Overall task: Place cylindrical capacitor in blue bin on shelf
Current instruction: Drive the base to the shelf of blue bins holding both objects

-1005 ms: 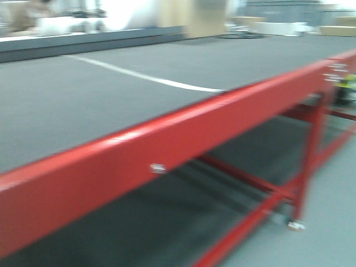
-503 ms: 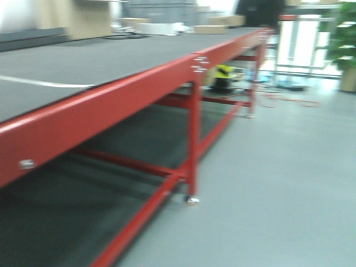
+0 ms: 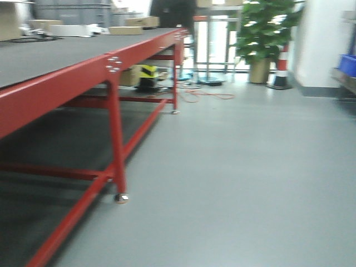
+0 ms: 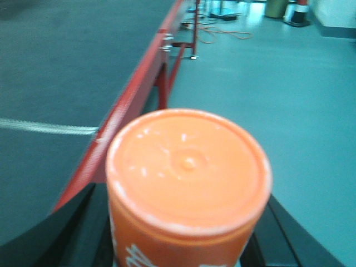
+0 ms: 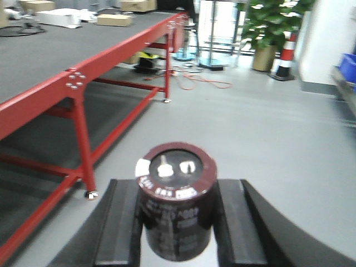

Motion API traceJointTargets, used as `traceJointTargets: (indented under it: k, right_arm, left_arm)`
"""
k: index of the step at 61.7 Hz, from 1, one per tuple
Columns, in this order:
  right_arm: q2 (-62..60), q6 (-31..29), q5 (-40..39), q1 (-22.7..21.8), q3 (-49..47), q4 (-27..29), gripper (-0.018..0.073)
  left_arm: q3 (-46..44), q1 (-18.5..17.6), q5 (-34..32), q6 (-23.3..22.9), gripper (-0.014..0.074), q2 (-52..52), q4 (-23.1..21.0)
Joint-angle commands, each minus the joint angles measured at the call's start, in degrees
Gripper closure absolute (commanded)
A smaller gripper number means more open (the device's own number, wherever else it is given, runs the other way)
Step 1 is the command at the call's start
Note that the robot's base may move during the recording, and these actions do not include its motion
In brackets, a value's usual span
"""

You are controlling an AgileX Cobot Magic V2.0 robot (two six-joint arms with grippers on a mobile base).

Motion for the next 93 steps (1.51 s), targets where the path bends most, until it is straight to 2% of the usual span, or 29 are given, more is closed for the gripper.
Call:
traceJointTargets:
  k: [1,93]
  right_arm:
    - [-0.34,-0.34,-1.85,-0.01,-0.17,-0.32,0.0712]
    - [-0.34,-0.34,-1.85,-0.01,-0.17,-0.32,0.0712]
  left_arm:
    - [0.14,-0.27,-0.85,-0.24,0.0707,-0.26,-0.16]
    - [0.14,-0.27,-0.85,-0.24,0.0707,-0.30,0.29]
